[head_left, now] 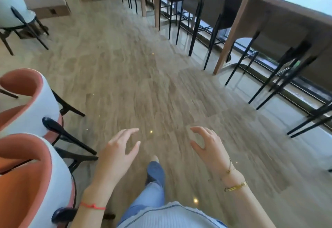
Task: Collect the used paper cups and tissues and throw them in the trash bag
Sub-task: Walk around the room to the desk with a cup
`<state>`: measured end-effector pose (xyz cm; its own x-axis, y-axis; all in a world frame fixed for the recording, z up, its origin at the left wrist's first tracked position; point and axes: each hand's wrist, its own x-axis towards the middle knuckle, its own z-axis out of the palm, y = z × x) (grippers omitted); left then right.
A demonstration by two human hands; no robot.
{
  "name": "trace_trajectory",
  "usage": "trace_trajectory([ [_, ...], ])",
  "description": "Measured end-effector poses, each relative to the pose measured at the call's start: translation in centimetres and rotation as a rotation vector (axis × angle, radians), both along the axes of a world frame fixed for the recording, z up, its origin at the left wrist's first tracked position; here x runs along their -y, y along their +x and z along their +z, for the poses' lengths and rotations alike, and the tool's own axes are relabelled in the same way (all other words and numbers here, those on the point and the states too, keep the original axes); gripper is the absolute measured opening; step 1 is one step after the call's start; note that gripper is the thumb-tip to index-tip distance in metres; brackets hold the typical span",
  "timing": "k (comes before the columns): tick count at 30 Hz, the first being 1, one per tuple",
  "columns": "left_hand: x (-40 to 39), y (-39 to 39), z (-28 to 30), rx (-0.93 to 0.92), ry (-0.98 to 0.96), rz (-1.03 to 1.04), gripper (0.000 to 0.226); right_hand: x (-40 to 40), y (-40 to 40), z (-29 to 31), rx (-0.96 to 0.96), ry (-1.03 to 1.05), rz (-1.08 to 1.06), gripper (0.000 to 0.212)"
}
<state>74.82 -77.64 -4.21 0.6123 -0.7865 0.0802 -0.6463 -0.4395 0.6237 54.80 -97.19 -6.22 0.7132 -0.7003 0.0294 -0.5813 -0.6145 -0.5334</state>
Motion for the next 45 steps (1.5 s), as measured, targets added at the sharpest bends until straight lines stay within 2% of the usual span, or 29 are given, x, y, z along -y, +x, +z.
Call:
trace_trajectory([
  [13, 21.4, 21.9, 0.5, 0.033, -0.009, 0.023, 0.032, 22.3, 22.2, 0.2, 0.038, -0.017, 0.026, 0.038],
  [22, 34.5, 34.7, 0.4, 0.003, 0.032, 0.014, 0.032, 34.3, 33.8, -1.0, 0.015, 0.041, -0.011, 0.037],
  [29, 46.5, 44.9, -1.0, 0.034, 0.035, 0.079, 0.031, 47.5, 44.8, -2.1, 0.027, 0.054, 0.027, 0.039],
  [38, 63.3, 57.9, 0.8, 0.045, 0.002, 0.203, 0.03, 66.9, 60.1, 0.7, 0.023, -0.008, 0.104, 0.038],
  [45, 73.0, 67.3, 0.5, 0.024, -0.008, 0.237, 0.031, 77.1, 70.5, 0.7, 0.002, 0.025, 0.163, 0.039],
])
